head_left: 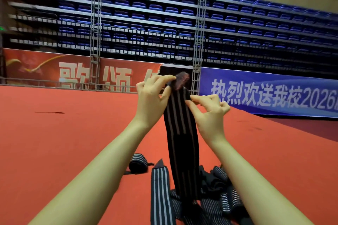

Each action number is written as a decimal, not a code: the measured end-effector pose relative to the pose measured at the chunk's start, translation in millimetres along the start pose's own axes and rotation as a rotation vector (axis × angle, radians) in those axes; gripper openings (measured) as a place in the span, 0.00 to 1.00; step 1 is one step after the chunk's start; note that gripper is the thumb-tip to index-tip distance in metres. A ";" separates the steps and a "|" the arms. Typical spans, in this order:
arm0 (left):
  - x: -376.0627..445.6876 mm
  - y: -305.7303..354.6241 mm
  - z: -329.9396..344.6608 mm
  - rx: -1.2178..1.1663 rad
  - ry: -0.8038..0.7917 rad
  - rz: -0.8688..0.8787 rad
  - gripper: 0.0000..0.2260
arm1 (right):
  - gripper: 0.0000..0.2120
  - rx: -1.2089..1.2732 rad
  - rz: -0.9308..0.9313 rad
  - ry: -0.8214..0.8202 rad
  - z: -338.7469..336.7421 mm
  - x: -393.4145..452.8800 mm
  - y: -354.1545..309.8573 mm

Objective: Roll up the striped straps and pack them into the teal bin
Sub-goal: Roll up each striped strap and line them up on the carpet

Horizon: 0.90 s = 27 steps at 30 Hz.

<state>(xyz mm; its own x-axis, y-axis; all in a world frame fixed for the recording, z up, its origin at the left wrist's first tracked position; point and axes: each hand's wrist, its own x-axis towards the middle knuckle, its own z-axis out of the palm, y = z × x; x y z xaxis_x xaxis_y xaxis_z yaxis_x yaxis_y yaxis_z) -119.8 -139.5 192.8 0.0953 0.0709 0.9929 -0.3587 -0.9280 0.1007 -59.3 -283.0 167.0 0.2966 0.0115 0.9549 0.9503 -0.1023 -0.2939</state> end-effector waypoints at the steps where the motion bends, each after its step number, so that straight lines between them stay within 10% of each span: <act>1: 6.5 4.7 -2.8 0.027 0.012 0.001 0.11 | 0.04 -0.012 -0.039 0.022 -1.3 4.4 -4.5; 10: 55.0 34.3 -40.6 -0.081 -0.056 -0.065 0.16 | 0.03 -0.004 -0.122 0.086 -12.0 39.1 -49.4; 27: -123.8 -39.0 -12.8 -0.080 -0.370 -0.553 0.11 | 0.06 -0.218 0.353 -0.452 32.0 -111.7 30.3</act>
<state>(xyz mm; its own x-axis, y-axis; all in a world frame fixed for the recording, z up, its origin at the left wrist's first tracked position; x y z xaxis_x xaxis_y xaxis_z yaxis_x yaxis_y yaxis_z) -129.5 -107.4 66.7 0.5920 0.3851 0.7080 -0.2323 -0.7597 0.6073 -60.6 -255.5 50.1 0.6458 0.3554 0.6757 0.7605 -0.3777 -0.5282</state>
